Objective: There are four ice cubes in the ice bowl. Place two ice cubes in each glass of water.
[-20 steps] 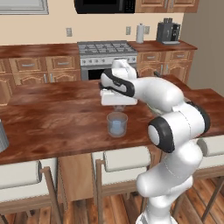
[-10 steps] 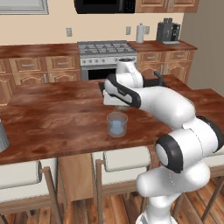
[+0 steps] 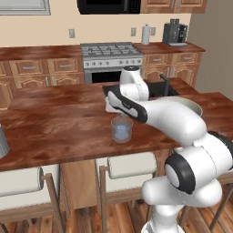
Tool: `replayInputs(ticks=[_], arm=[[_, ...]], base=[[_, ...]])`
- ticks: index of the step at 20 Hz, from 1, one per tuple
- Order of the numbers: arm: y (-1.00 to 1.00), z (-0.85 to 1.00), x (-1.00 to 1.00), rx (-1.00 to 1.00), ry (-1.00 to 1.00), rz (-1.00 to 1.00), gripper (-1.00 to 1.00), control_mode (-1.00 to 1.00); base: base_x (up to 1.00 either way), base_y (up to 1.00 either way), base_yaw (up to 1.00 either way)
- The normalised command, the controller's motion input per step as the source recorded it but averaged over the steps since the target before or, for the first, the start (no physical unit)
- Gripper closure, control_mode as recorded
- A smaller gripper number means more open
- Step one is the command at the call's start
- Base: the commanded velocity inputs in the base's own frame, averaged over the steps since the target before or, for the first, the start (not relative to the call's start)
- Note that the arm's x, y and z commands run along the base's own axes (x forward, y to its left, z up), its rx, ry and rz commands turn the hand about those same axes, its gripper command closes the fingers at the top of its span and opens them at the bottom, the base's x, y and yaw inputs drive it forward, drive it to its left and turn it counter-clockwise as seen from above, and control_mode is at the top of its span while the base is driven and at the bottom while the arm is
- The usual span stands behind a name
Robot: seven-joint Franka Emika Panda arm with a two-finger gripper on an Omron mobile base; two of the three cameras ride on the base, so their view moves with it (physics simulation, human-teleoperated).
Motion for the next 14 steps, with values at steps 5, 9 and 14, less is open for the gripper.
replayInputs(ticks=[5,9,14], arm=[[0.08,0.00,0.00,0.00,0.00,-0.01,1.00,-1.00],[0.03,-0.01,0.00,0.00,0.00,0.00,1.00,-1.00],[0.15,-0.06,0.00,0.00,0.00,0.00,1.00,-1.00]], base=[[0.00,0.00,0.00],[0.00,0.00,0.00],[0.00,0.00,0.00]])
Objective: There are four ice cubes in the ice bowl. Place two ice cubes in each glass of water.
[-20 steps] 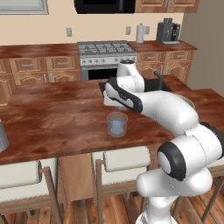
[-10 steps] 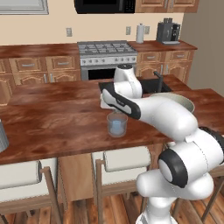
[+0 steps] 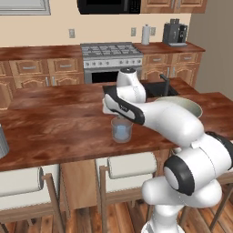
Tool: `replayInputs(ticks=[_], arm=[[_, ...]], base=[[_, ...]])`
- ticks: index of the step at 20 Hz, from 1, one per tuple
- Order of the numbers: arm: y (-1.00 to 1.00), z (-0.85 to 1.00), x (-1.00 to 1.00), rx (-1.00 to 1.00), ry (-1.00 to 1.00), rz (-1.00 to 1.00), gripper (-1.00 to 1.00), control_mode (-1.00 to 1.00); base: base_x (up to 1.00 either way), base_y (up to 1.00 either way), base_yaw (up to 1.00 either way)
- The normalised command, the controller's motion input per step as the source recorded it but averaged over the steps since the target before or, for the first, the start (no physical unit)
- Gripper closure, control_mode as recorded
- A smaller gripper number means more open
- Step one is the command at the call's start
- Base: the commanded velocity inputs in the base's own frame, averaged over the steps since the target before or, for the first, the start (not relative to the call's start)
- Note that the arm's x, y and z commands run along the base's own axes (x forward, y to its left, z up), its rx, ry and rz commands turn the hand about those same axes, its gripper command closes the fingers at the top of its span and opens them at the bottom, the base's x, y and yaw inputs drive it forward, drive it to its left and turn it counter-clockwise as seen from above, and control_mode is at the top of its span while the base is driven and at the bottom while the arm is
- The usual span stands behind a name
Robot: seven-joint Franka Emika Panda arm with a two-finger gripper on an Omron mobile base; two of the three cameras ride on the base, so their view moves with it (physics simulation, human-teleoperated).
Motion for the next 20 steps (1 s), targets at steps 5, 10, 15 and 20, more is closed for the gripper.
replayInputs(ticks=[5,10,15,20], arm=[[0.10,-0.03,0.00,0.00,0.00,0.00,-1.00,-1.00],[-0.07,0.00,0.00,0.00,0.00,0.00,-1.00,-1.00],[-0.30,0.24,-0.07,0.02,-0.06,0.00,-1.00,-1.00],[-0.76,0.25,-0.51,-0.01,0.00,-0.02,-1.00,-1.00]], base=[[0.00,0.00,0.00],[0.00,0.00,0.00],[0.00,0.00,0.00],[0.00,0.00,0.00]])
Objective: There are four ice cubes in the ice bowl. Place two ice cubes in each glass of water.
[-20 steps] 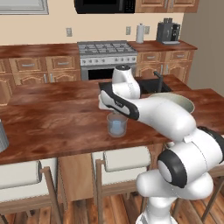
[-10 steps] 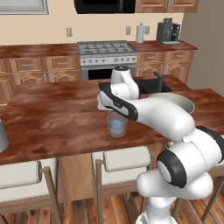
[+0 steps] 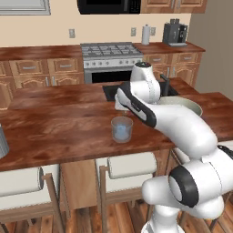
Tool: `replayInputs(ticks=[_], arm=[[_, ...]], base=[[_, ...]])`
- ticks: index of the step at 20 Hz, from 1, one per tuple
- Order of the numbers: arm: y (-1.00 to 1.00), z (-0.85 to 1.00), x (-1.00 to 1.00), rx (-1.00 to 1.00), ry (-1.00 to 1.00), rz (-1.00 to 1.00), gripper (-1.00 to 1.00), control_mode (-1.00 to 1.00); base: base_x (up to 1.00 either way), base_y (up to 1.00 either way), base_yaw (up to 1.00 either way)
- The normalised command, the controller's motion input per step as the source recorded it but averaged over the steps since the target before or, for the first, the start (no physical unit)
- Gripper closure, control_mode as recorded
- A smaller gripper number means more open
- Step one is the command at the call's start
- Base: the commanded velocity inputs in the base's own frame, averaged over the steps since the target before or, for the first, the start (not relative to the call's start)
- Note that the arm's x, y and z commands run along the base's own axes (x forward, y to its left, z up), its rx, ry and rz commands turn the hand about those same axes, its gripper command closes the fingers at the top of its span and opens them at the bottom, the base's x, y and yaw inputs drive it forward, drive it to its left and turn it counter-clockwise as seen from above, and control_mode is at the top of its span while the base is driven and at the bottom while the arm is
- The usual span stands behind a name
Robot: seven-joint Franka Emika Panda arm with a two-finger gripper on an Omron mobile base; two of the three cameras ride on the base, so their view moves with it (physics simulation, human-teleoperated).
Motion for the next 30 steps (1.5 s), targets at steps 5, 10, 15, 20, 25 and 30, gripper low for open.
replayInputs(ticks=[5,10,15,20,25,30], arm=[[-0.92,0.02,-0.37,-0.13,0.14,-0.13,-1.00,-1.00],[-0.83,0.05,0.02,-0.17,0.24,-0.16,-1.00,-1.00],[-0.90,0.11,0.22,-0.07,0.22,-0.07,-1.00,-1.00],[-0.94,0.00,0.01,0.13,0.02,-0.09,-1.00,-1.00],[-0.64,-0.01,0.00,0.25,-0.05,-0.10,-1.00,-1.00],[-0.07,-0.02,0.07,0.05,-0.01,0.01,-1.00,-1.00]], base=[[0.00,0.00,0.00],[0.00,0.00,0.00],[0.00,0.00,0.00],[0.00,0.00,0.00],[0.00,0.00,0.00],[0.00,0.00,0.00]])
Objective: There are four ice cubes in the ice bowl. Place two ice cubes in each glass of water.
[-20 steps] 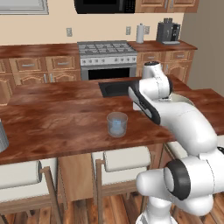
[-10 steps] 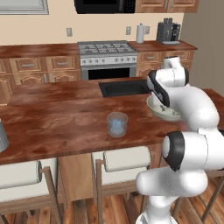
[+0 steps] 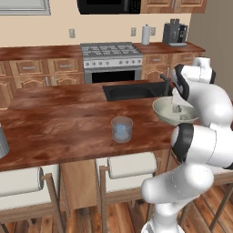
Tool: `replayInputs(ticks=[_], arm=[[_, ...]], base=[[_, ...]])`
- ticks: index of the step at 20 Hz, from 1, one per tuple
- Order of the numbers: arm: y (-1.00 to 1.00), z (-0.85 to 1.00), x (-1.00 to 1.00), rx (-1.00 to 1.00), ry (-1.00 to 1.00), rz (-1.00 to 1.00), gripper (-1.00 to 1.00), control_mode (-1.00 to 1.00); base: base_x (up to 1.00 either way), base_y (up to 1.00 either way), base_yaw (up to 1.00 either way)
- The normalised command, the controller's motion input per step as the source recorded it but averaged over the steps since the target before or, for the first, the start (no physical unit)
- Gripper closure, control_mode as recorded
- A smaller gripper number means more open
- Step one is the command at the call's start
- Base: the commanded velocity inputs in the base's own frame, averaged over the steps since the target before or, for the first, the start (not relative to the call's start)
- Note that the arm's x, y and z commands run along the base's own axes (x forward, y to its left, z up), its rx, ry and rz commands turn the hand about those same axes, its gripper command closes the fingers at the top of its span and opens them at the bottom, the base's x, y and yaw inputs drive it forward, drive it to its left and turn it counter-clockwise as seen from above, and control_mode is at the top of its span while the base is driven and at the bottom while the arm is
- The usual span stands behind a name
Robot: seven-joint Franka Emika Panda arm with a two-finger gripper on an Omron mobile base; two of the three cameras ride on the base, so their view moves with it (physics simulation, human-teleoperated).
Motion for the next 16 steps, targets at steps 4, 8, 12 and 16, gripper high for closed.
replayInputs(ticks=[4,8,12,16], arm=[[0.00,-0.07,0.22,-0.02,-0.01,0.11,-1.00,-1.00],[-0.02,-0.41,0.19,-0.07,0.00,0.11,-1.00,-1.00],[-0.03,-0.25,0.24,-0.03,0.00,0.14,-1.00,-1.00],[-0.07,0.00,0.38,0.00,-0.05,0.18,-1.00,-1.00]], base=[[0.00,0.00,0.00],[0.00,0.00,0.00],[0.00,0.00,0.00],[0.00,0.00,0.00]])
